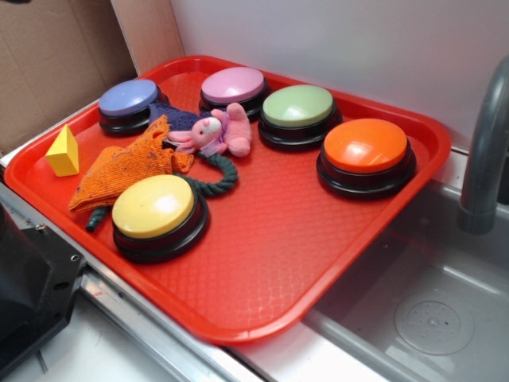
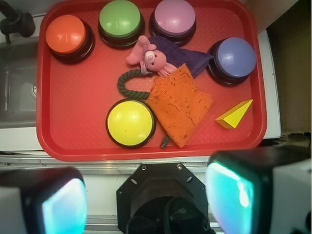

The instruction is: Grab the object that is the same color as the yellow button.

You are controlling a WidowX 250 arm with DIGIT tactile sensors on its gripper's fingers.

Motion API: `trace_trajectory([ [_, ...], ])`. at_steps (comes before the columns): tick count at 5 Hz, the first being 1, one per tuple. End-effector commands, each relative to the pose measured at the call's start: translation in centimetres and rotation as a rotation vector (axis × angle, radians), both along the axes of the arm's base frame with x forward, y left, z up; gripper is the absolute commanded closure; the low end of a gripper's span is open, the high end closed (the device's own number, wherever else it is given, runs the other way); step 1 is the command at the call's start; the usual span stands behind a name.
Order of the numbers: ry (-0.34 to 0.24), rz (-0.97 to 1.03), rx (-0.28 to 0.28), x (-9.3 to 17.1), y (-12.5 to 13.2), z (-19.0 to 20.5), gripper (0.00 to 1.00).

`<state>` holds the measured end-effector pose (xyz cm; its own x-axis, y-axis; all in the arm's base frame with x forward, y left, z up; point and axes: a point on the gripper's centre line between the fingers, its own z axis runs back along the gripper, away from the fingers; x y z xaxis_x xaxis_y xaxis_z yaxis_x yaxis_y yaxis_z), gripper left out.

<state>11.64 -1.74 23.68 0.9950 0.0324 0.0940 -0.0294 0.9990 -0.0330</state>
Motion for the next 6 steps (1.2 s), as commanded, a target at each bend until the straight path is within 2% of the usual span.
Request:
trace_trajectory([
  [1,0.0,0.0,0.0,0.0,0.0,0.0,0.0],
  [2,-0.008,0.111,-0.05,0.6,2.1,-0.9,0.0],
  [4,-0.016,0.368,-0.011,1.1,7.6,-4.3,0.0],
  [5,-0.004,0.55,0.044,0.9,10.6,-7.3,0.0],
  [6,-0.016,0.68,0.044,1.0,12.6,-10.0,0.0],
])
